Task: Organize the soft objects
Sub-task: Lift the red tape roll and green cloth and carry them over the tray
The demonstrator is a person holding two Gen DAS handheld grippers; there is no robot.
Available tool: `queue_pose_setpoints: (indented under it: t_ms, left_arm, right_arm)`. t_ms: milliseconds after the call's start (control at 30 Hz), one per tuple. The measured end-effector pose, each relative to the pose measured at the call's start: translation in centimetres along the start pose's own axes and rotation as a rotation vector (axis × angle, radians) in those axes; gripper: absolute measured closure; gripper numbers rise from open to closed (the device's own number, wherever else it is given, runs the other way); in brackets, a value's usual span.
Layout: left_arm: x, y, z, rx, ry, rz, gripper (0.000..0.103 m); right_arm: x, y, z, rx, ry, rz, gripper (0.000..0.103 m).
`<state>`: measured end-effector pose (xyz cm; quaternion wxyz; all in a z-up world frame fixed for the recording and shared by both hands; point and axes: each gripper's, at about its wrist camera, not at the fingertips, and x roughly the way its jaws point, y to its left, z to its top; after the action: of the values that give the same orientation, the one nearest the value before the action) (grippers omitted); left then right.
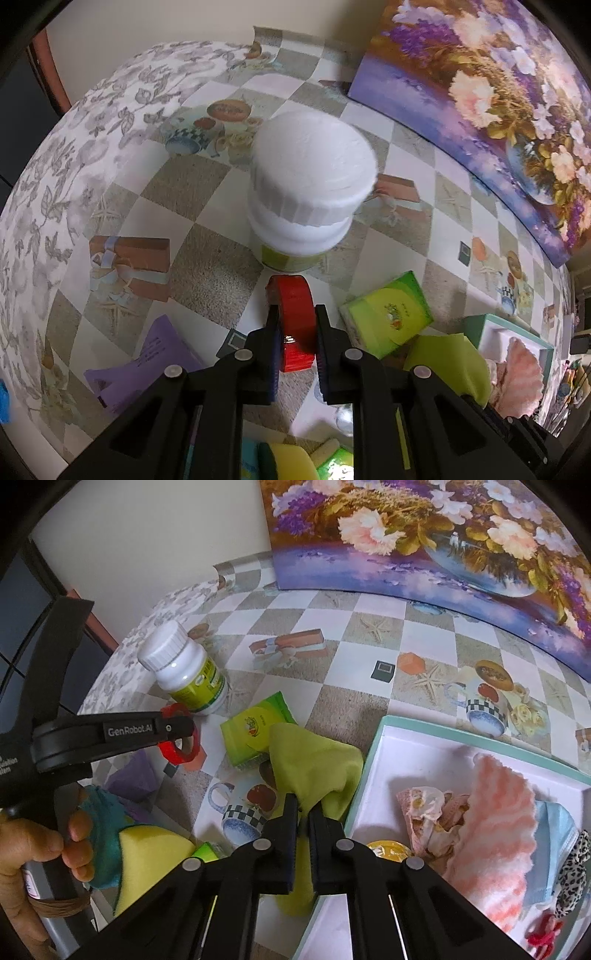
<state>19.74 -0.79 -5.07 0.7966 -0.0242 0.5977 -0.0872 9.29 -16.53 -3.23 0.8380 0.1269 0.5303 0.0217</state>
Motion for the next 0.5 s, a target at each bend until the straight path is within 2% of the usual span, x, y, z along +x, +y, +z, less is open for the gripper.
queue_pose_setpoints:
  t_ms: [200,500]
  left_arm:
    - [-2.7,-0.3,-0.4,0.012,-0.046,-0.027,0.086]
    - [-8.5,-0.7,-0.9,0.036,-0.159,-0.06,0.086]
  right_arm:
    - [-2.5,0.0,-0.2,0.011,-0.045,0.014,0.098]
    - [-7.0,0.3,-0.8,0.019,-0.133,0.029,0.098]
